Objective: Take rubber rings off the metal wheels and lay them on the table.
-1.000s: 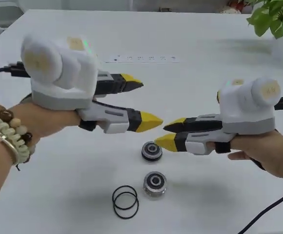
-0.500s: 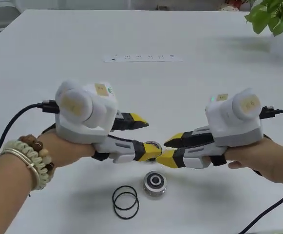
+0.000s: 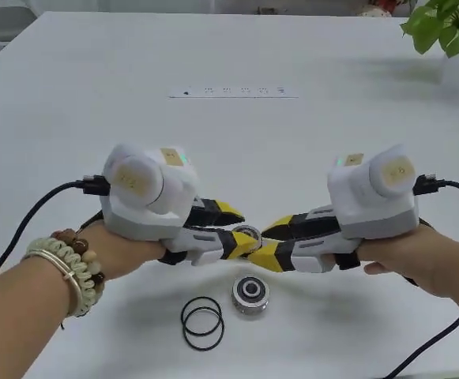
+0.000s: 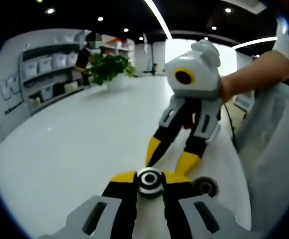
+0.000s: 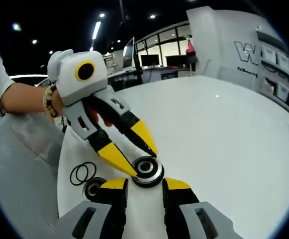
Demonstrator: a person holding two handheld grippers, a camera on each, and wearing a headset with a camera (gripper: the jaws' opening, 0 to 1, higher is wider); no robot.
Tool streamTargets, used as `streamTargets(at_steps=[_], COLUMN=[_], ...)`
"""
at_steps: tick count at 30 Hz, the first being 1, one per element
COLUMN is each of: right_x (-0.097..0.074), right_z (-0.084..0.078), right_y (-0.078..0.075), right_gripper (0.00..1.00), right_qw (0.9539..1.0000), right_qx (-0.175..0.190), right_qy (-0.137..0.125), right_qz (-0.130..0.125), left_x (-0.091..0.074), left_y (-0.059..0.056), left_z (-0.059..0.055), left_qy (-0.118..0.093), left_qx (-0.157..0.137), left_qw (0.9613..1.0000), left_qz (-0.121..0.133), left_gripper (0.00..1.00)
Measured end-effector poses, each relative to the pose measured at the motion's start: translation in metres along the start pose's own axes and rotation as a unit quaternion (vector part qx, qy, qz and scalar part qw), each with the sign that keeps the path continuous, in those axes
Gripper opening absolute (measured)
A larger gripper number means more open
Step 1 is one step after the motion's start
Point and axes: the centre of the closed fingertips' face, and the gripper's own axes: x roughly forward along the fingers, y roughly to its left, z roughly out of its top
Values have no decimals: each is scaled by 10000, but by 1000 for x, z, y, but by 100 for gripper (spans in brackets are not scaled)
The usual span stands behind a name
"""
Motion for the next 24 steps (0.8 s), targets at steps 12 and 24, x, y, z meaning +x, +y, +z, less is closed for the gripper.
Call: streamTargets(at_steps=[12, 24], right_x=[0, -2], right_z=[0, -1], right_y=[-4, -3], right_gripper=[22, 14], right_qw=[9999, 9990], right_qx=[-59, -426], right_qy=[-5, 101], right_qz=[-88, -117], left_x=[-1, -2], left_y=[-1, 0], left_z=[-2, -2], left_qy=[-72, -61], left_qx=[-271, -188], left_qw=[9996, 9997], left_qz=[25, 132], left_gripper=[15, 15])
